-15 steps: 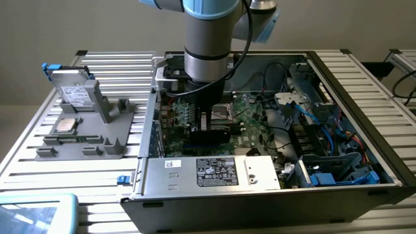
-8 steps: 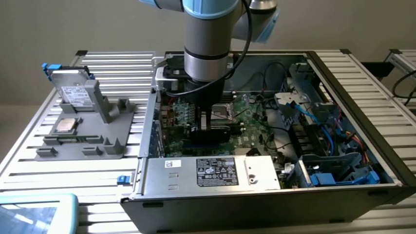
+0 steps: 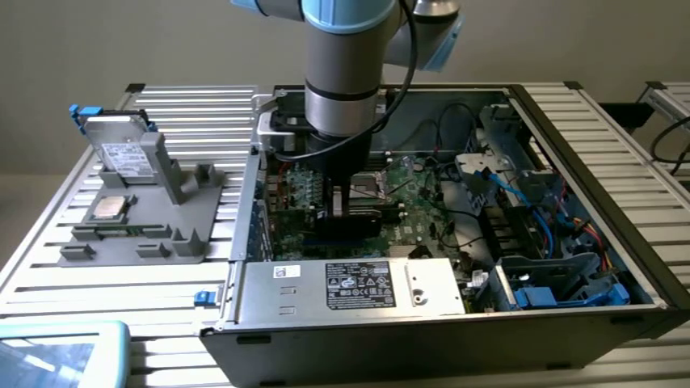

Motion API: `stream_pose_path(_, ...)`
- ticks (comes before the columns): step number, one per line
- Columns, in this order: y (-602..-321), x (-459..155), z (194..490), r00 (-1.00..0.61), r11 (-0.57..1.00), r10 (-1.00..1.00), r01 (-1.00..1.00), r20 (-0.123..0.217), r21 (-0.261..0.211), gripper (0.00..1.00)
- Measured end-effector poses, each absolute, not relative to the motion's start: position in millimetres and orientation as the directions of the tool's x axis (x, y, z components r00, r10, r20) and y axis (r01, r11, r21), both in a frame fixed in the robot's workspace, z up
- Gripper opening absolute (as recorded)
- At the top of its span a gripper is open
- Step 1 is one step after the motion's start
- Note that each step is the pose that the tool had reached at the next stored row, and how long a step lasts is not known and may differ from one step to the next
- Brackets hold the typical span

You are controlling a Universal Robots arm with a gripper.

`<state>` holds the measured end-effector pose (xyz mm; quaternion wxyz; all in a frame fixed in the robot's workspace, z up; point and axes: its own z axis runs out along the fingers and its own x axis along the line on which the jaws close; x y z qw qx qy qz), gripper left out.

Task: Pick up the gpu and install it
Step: 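Insert the gpu into the slot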

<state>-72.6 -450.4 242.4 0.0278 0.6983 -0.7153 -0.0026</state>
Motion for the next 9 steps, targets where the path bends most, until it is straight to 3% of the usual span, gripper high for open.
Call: stream_pose_path(9, -450.4, -72.7, 242.1, -0.020, 0.022, -0.999, -0.999, 0.036, 0.042, 0.27)
